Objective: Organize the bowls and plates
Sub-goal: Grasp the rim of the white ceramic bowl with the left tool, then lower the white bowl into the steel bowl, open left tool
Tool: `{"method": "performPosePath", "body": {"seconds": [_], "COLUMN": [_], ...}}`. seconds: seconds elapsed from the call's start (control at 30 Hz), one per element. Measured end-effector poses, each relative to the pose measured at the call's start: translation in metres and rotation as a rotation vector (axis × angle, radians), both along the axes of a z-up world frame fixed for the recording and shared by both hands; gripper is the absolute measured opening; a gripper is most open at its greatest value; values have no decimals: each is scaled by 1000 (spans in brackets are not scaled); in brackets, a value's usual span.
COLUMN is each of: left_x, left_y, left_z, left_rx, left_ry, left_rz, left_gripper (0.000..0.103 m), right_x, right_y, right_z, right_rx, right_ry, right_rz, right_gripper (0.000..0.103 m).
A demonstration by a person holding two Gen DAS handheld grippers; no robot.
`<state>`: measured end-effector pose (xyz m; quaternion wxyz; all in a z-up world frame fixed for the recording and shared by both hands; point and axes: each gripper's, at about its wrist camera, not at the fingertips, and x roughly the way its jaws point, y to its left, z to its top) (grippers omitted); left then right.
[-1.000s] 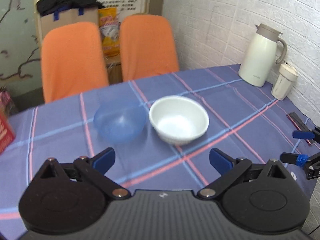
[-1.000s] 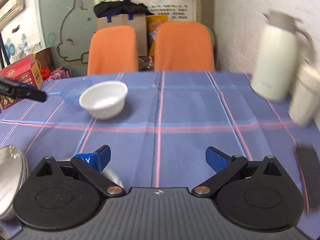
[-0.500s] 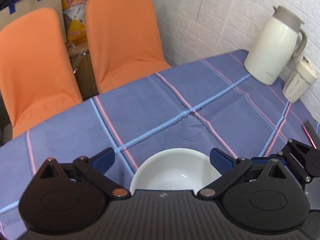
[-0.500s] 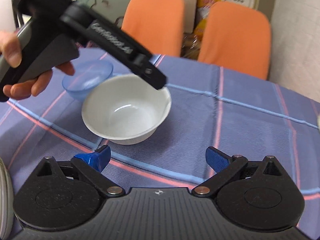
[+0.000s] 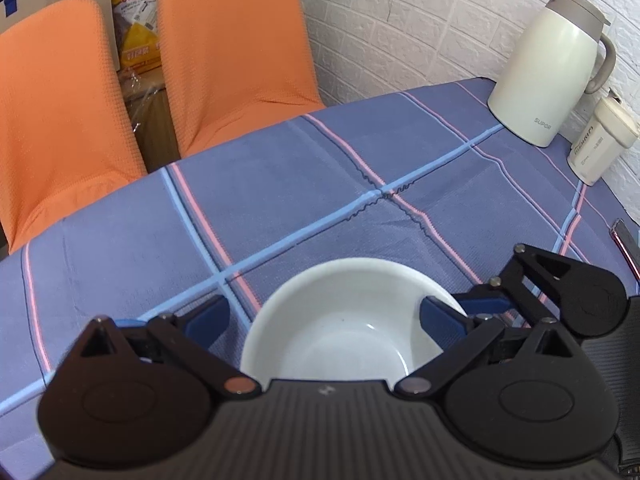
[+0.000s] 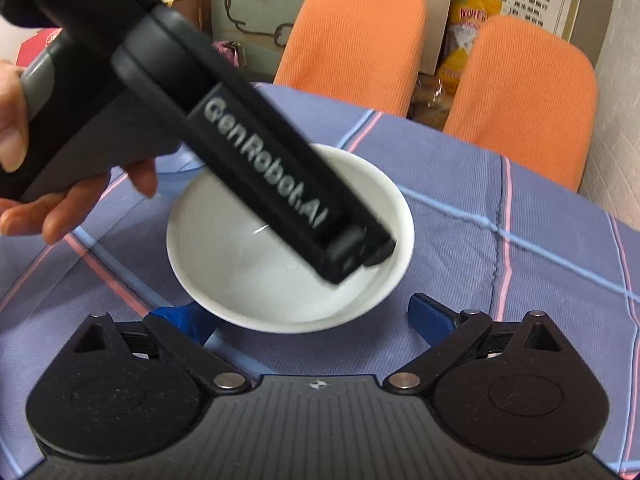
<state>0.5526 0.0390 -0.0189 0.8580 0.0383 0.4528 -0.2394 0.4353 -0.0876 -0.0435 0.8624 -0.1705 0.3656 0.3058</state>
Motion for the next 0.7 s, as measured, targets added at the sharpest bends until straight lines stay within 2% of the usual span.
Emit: {"method": "performPosePath", "body": {"seconds": [0.2,0.4,0.7], "left_x": [-12,-12,-15], "left_y": [-7,1,-3], "left_z": [-2,2,6], "left_rx": [25,-41,-82], "left_ry": [-24,-15,-14], "left_rz": [-37,-9,3], "left_gripper": [99,99,99], "right_x": [-2,-3,-3], "right_y": [4,-1,-8], "right_z": [0,2,9], "right_rx": [16,85,99], "right_ry": [-52,-108,-136], "right_rz": [-35,-62,-74], "right_gripper": [84,84,85]}}
